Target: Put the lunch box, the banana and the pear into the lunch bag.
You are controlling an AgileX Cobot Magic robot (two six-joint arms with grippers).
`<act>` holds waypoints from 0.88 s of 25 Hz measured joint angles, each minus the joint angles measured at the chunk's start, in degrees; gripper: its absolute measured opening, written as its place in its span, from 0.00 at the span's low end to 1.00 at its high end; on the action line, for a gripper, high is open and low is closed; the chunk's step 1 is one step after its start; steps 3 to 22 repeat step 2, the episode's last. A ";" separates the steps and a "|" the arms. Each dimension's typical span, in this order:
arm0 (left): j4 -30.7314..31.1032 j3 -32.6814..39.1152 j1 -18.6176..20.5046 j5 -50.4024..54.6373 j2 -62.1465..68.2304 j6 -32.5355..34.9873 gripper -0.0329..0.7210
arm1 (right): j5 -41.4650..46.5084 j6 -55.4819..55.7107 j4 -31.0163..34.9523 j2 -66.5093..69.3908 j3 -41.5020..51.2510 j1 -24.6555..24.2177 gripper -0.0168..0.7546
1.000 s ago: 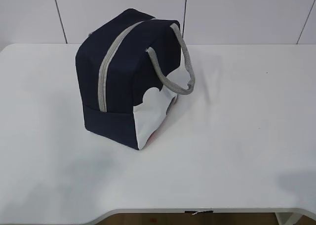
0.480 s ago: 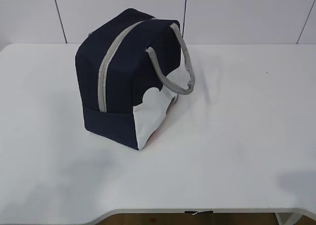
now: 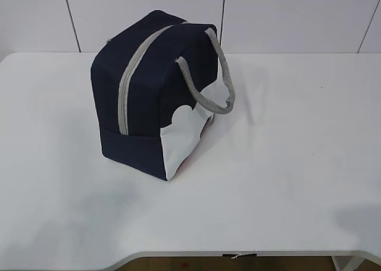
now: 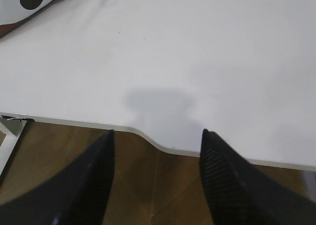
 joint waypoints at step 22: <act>0.00 0.00 0.00 0.00 0.00 0.00 0.37 | 0.00 0.00 0.00 0.00 0.00 0.00 0.60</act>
